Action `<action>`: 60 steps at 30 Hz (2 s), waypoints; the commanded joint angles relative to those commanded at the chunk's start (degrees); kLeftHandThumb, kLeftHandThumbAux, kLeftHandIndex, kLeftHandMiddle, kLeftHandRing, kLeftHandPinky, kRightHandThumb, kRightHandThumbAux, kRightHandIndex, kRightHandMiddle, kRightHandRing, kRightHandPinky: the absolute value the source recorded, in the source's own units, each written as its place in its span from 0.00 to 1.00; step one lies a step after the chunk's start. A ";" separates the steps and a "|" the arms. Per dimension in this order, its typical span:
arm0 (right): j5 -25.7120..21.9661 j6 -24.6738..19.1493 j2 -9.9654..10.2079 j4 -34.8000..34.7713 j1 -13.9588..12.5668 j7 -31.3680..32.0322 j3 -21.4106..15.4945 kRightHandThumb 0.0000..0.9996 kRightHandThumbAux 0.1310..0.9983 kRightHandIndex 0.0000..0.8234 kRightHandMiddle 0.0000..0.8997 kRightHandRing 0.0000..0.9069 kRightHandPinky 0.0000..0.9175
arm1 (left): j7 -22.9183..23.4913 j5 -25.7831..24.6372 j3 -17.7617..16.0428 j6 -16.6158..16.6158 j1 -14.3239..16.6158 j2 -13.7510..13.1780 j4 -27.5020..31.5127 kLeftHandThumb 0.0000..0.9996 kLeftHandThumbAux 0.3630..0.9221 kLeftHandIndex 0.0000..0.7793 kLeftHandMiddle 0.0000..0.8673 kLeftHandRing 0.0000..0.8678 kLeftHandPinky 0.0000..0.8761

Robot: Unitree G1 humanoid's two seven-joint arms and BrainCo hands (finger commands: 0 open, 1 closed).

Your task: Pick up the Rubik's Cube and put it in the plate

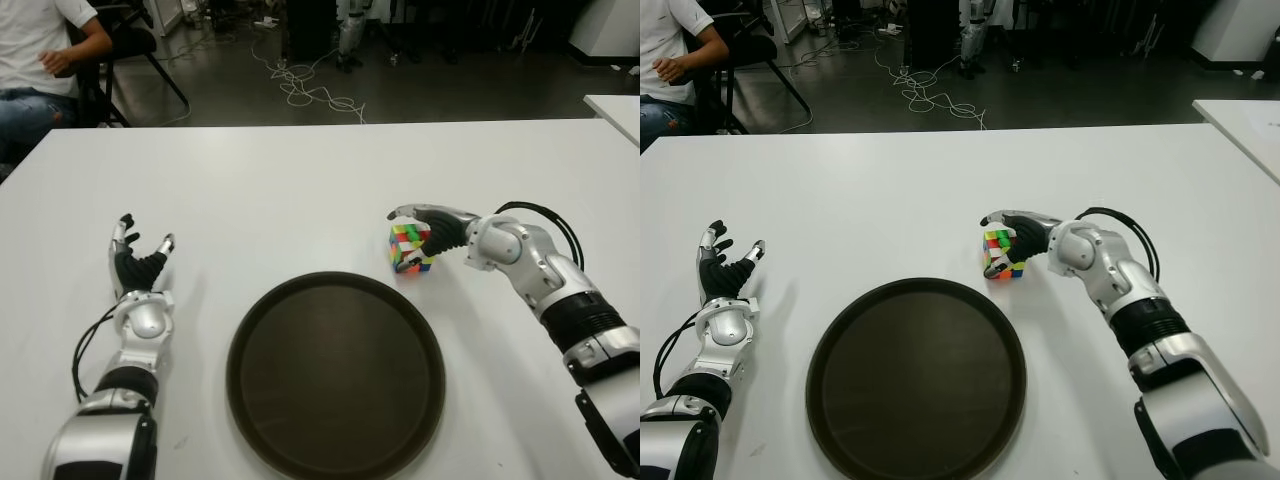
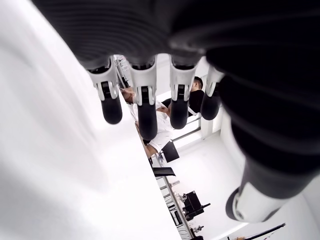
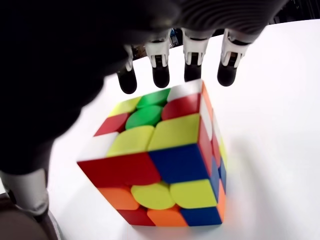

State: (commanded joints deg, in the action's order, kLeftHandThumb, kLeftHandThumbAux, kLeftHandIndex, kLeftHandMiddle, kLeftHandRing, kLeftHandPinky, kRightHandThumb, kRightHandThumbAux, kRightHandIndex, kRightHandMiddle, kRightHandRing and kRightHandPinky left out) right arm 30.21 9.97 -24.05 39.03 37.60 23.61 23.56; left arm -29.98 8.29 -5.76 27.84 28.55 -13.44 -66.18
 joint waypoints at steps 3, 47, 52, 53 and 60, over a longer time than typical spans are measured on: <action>-0.02 -0.07 0.13 0.13 -0.08 -0.34 -0.05 0.00 0.58 0.00 0.00 0.00 0.00 | 0.12 -0.10 -0.09 -0.44 0.03 -0.06 -0.03 0.40 0.65 0.12 0.17 0.15 0.11; -0.36 -1.05 -1.81 -1.57 -1.56 -0.05 -0.48 0.00 0.60 0.00 0.00 0.01 0.00 | -0.33 0.29 -0.05 -0.38 -0.14 -0.32 -0.03 0.40 0.64 0.12 0.16 0.17 0.18; -0.48 0.50 -2.26 -0.66 -1.40 0.15 -0.45 0.00 0.56 0.00 0.00 0.00 0.00 | -0.64 0.50 0.08 -0.61 -0.06 -0.39 -0.05 0.41 0.63 0.13 0.17 0.18 0.18; -0.28 0.50 -2.31 -0.56 -1.32 0.09 -0.33 0.00 0.55 0.00 0.00 0.00 0.00 | -0.65 0.52 0.11 -0.62 -0.06 -0.41 -0.05 0.41 0.63 0.13 0.17 0.17 0.17; 0.67 0.39 -2.72 -0.16 -1.07 -0.10 0.12 0.00 0.52 0.00 0.00 0.00 0.00 | -0.04 0.28 0.06 -0.46 -0.22 -0.37 0.30 0.41 0.64 0.12 0.16 0.16 0.16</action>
State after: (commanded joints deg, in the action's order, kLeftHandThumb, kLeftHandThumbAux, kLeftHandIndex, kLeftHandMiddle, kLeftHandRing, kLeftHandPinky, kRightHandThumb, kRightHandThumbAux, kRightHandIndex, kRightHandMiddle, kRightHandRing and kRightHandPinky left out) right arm 30.88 10.36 -26.77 38.87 36.53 23.51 23.68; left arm -30.02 8.57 -5.70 27.38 28.32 -13.81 -65.88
